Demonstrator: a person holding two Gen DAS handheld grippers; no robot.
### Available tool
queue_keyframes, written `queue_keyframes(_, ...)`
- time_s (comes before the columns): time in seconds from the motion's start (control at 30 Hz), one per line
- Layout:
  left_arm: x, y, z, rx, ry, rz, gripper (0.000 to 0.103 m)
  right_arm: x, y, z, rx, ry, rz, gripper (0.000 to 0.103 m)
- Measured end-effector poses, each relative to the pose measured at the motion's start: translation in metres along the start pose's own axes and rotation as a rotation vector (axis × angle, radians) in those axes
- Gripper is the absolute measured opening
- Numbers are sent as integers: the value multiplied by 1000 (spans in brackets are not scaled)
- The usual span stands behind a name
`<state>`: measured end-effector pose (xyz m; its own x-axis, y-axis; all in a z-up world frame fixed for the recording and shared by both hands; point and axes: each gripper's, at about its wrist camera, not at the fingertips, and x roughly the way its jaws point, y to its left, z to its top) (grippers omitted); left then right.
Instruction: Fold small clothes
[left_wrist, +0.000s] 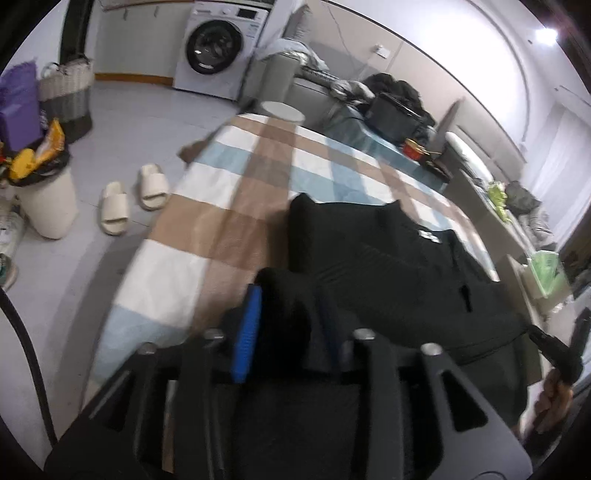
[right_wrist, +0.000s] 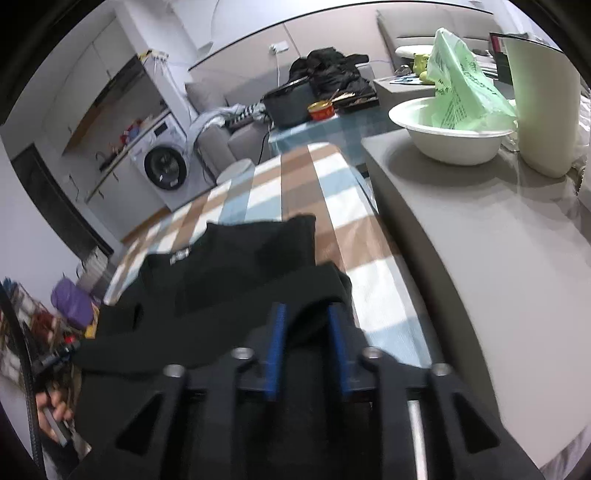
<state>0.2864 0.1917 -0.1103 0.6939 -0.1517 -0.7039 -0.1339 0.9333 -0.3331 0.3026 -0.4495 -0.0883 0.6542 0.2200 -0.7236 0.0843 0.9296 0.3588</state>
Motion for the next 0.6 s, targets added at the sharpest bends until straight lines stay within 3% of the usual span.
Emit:
queue_keyframes(0.17, -11, 6, -9, -3, 29, 1, 39, 6, 1, -5, -25, 47, 38, 39)
queue_keyframes(0.33, -15, -2, -15, -11, 52, -69, 39, 14, -1, 0, 46, 60, 110, 41)
queue_keyframes(0.6, -12, -8, -17, -48, 82, -115, 42, 37, -4, 7, 128, 86, 99, 41)
